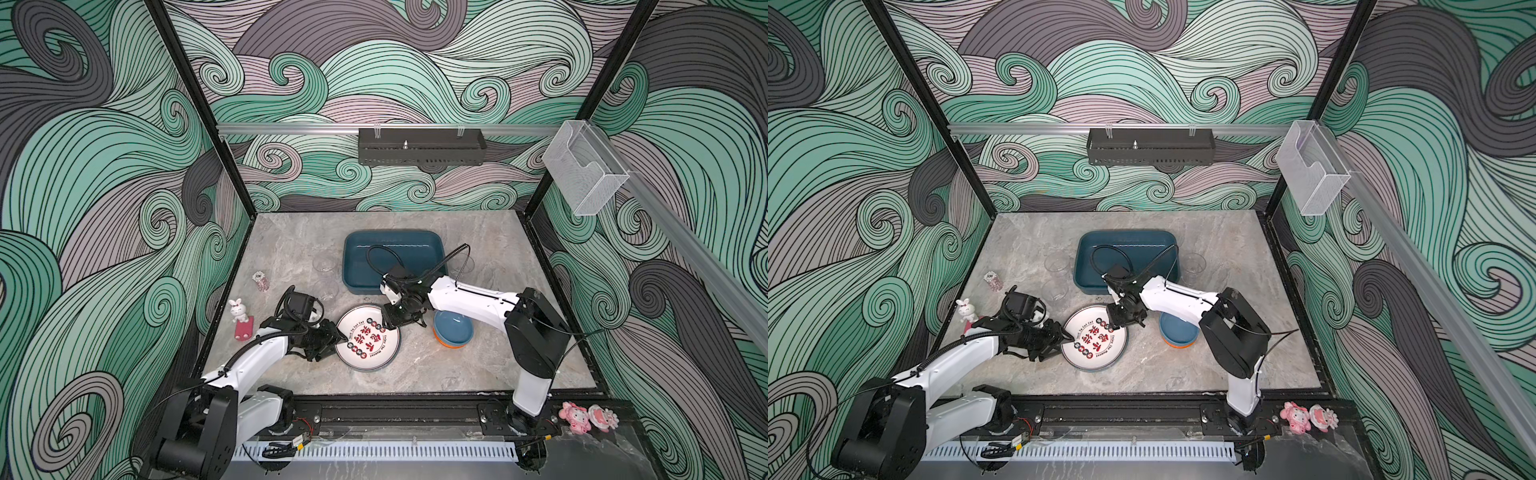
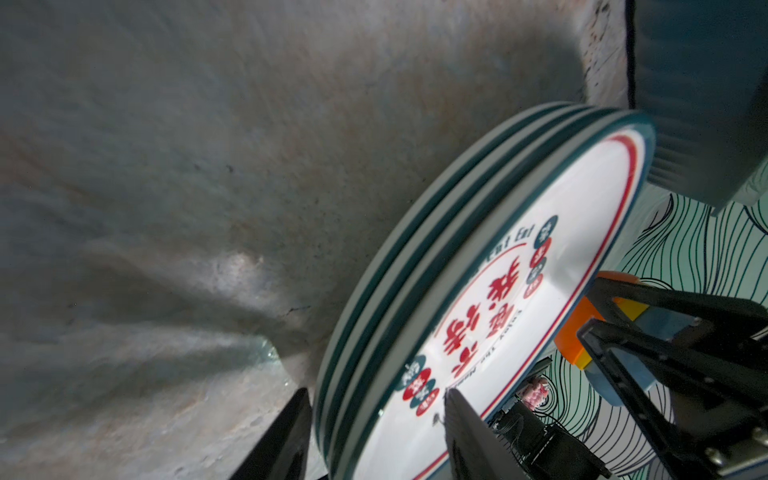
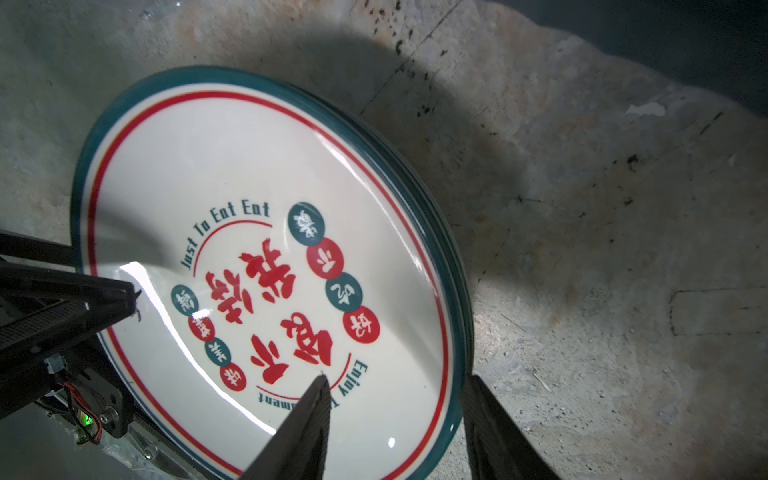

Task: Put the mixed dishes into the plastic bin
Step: 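Grip the plate stack rim with the right gripper while left holds the near rim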

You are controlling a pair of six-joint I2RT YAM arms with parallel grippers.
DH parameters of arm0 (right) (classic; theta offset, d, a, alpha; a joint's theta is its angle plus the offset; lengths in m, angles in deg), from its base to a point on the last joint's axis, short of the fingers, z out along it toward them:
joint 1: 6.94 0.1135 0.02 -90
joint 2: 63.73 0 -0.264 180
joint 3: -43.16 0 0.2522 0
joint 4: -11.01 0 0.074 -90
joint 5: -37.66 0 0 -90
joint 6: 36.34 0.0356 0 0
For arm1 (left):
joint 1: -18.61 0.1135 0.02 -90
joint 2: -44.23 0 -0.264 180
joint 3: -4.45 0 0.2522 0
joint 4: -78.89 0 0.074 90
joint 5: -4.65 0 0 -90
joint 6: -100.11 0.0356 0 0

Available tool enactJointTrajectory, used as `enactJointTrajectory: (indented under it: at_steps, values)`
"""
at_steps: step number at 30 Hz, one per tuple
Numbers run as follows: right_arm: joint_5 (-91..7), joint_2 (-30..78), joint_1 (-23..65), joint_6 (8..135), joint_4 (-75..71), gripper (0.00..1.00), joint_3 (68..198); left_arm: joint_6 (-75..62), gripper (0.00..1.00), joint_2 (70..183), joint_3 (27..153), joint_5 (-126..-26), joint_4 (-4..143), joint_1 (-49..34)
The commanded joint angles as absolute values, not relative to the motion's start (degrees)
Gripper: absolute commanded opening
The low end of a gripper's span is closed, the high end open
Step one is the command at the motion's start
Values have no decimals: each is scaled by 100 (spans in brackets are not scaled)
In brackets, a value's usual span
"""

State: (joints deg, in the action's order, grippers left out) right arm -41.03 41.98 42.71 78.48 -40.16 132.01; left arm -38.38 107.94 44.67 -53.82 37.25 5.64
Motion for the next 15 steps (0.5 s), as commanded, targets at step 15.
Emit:
enactJointTrajectory:
  at_steps: [15]
  values:
    - [-4319,4191,4368,7787,-4124,51,13286,-3823,48,10429,4639,-5378,3391,520]
